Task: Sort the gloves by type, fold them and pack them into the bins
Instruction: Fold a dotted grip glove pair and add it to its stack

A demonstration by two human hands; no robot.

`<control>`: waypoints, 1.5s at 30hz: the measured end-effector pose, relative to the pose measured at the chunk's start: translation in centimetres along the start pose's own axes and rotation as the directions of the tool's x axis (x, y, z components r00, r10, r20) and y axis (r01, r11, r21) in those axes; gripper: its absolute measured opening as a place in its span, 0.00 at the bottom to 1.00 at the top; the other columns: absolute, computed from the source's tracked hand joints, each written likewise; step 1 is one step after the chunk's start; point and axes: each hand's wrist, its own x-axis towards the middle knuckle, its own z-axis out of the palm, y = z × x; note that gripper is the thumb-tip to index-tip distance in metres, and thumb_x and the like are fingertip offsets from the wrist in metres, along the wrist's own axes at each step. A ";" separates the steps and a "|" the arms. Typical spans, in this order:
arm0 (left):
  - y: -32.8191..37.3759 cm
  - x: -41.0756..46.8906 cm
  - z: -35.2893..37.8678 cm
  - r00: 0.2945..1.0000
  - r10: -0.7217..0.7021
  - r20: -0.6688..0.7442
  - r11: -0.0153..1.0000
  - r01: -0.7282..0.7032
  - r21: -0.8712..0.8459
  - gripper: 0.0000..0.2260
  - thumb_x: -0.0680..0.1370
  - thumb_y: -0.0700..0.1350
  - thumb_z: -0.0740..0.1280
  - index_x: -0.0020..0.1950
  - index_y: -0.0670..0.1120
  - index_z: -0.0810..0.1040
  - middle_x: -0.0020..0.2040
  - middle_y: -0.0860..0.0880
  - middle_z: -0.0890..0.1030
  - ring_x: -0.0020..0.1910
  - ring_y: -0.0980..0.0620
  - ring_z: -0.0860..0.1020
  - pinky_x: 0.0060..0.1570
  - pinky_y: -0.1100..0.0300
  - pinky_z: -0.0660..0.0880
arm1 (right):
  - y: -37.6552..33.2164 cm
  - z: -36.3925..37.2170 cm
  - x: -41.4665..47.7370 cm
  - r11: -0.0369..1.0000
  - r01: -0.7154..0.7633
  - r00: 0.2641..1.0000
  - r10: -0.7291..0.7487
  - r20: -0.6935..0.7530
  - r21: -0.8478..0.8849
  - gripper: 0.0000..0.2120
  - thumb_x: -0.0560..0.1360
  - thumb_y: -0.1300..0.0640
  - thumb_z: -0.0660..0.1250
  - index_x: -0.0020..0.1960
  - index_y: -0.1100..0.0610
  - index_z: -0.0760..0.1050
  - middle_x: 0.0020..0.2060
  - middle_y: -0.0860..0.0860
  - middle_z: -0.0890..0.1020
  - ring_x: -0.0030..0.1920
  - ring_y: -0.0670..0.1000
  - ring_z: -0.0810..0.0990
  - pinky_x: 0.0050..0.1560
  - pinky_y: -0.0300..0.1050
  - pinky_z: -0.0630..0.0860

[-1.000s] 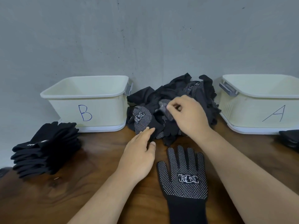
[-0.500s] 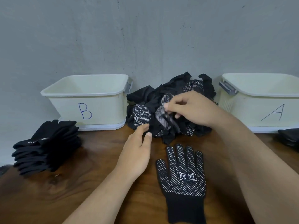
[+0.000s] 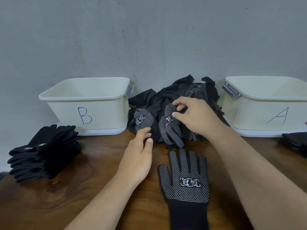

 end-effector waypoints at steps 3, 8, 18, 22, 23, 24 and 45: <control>-0.1 0.1 0.0 1.000 0.003 -0.001 1.000 -0.003 0.015 0.17 0.87 0.51 0.58 0.76 0.65 0.68 0.66 0.67 0.77 0.70 0.62 0.72 0.72 0.57 0.68 | -0.9 1.1 -0.2 0.995 0.055 0.995 -0.047 -0.092 0.081 0.10 0.81 0.55 0.69 0.59 0.46 0.85 0.40 0.40 0.85 0.39 0.41 0.83 0.49 0.39 0.82; 0.1 0.0 -0.1 1.000 0.009 0.010 1.000 -0.009 0.011 0.18 0.88 0.52 0.57 0.77 0.65 0.67 0.68 0.68 0.76 0.71 0.62 0.71 0.72 0.57 0.67 | -0.6 0.7 0.0 0.991 0.045 0.998 -0.038 -0.057 0.128 0.14 0.84 0.59 0.66 0.64 0.46 0.84 0.57 0.39 0.85 0.50 0.38 0.82 0.51 0.21 0.72; -0.1 0.2 0.2 1.000 0.008 0.010 1.000 -0.008 0.016 0.17 0.87 0.53 0.58 0.76 0.65 0.67 0.67 0.69 0.76 0.71 0.62 0.71 0.73 0.56 0.67 | 7.2 -1.9 1.5 0.954 -0.298 0.938 0.289 -0.192 -0.019 0.23 0.83 0.49 0.59 0.77 0.40 0.72 0.68 0.52 0.81 0.69 0.61 0.77 0.71 0.60 0.73; 0.0 0.1 0.1 1.000 0.002 0.012 1.000 -0.002 0.019 0.18 0.87 0.53 0.59 0.77 0.63 0.68 0.67 0.69 0.76 0.71 0.63 0.71 0.71 0.58 0.66 | 7.6 -1.5 1.9 0.966 -0.245 0.962 0.253 -0.103 0.085 0.23 0.86 0.50 0.57 0.81 0.45 0.68 0.80 0.45 0.70 0.79 0.55 0.68 0.81 0.60 0.63; 0.0 0.0 0.1 1.000 0.002 0.009 1.000 -0.002 0.014 0.18 0.87 0.53 0.59 0.78 0.63 0.68 0.67 0.70 0.76 0.71 0.63 0.71 0.71 0.59 0.66 | 7.6 -1.5 1.9 0.971 -0.220 0.966 0.231 -0.115 0.097 0.24 0.86 0.51 0.58 0.82 0.46 0.67 0.81 0.45 0.69 0.81 0.54 0.66 0.82 0.58 0.61; 0.0 0.0 0.2 1.000 0.000 0.007 1.000 0.000 0.011 0.18 0.87 0.52 0.59 0.78 0.63 0.68 0.67 0.69 0.76 0.71 0.63 0.71 0.70 0.59 0.65 | 7.4 -1.6 1.9 0.975 -0.189 0.968 0.205 -0.143 0.113 0.25 0.86 0.53 0.59 0.83 0.47 0.66 0.82 0.46 0.67 0.82 0.53 0.64 0.83 0.55 0.59; 0.5 -0.1 0.0 0.999 0.001 -0.033 1.000 -0.003 -0.031 0.18 0.87 0.50 0.61 0.77 0.60 0.68 0.68 0.63 0.77 0.70 0.63 0.73 0.70 0.61 0.65 | 2.7 -3.0 1.2 0.939 0.004 0.958 0.096 -0.271 0.344 0.21 0.77 0.68 0.61 0.41 0.46 0.85 0.46 0.43 0.88 0.48 0.51 0.85 0.52 0.48 0.81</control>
